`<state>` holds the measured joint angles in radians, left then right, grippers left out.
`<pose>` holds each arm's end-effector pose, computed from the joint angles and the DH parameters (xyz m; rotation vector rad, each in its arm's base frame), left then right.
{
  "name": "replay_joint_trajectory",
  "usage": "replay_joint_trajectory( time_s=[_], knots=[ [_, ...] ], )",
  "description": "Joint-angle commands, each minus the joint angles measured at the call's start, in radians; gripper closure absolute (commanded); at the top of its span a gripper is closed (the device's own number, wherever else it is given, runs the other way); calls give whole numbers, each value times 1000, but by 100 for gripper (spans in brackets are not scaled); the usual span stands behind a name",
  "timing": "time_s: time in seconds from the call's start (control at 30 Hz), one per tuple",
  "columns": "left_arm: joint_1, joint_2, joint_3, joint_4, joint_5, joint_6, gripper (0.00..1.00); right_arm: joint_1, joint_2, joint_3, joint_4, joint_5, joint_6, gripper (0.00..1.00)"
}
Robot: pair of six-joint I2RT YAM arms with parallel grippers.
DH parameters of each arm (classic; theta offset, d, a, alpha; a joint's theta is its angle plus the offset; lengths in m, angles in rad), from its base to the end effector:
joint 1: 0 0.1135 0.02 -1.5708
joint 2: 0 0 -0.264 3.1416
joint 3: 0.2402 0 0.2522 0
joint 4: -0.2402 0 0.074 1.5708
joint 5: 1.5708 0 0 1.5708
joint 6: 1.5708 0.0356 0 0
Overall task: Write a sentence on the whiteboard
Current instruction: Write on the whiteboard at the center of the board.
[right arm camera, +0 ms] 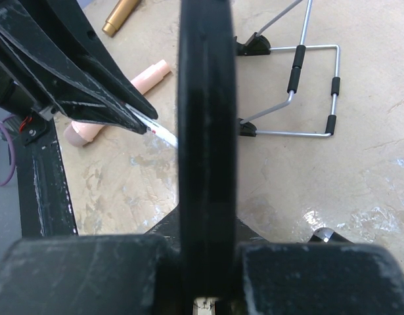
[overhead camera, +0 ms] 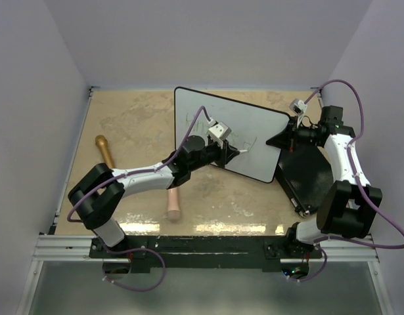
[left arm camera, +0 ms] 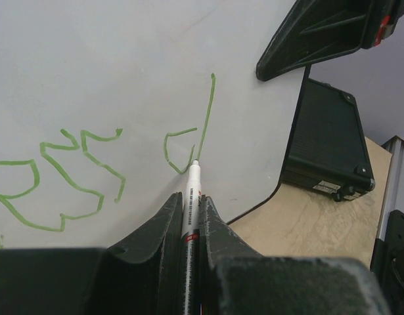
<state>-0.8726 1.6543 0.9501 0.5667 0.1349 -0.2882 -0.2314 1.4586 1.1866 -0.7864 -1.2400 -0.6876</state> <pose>0.2379 -0.2909 0.2487 0.6212 1.6965 -0.9634 0.2846 -0.0325 0.2932 -0.8005 1.8270 1.0268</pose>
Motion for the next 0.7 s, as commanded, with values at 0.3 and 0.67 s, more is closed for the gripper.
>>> replay_joint_trajectory(
  time_s=[0.3,0.67],
  knots=[
    [3,-34,50,73,14,-8,100,-2,-35,4,16,57,-20,100],
    [3,1,72,70,20,-9,100,-2,-35,5,16,57,-20,100]
  ],
)
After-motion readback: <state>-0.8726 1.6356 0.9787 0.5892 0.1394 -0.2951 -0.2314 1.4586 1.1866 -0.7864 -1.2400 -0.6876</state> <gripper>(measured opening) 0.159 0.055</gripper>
